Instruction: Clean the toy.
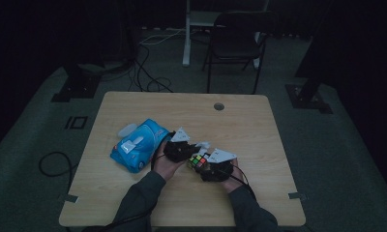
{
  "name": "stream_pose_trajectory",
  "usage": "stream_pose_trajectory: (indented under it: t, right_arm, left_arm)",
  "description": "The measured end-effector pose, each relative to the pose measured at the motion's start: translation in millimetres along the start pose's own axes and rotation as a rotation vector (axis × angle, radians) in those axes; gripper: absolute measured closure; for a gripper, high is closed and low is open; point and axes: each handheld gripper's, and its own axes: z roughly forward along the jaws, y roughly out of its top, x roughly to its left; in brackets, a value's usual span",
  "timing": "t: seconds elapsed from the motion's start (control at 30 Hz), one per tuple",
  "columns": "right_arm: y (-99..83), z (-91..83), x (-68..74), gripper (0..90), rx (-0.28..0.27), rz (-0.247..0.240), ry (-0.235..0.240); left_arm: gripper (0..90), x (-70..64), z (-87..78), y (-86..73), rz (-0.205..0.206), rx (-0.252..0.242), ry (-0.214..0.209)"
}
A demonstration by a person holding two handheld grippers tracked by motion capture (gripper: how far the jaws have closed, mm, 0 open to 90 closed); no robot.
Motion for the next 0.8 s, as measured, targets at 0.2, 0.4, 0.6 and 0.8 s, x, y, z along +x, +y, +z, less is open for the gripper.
stream_pose_trajectory:
  t: [0.2, 0.4, 0.6, 0.8]
  right_arm:
    - [0.0, -0.1, -0.1, 34.2, -0.001, -0.001, -0.003]
    - [0.2, -0.8, -0.6, 34.2, -0.007, 0.002, -0.005]
    - [0.2, -1.5, -1.6, 34.2, -0.012, 0.003, -0.010]
    - [0.0, -1.5, -2.3, 34.2, -0.015, 0.003, -0.016]
  left_arm:
    - [85.9, -2.6, 0.3, 0.4, 0.005, 0.001, -0.006]
    - [85.9, -7.1, 0.1, 0.7, 0.020, 0.000, -0.016]
    - [85.8, -12.9, 0.8, 1.8, 0.037, 0.005, -0.033]
    - [85.8, -22.6, 2.4, 1.7, 0.056, 0.011, -0.054]
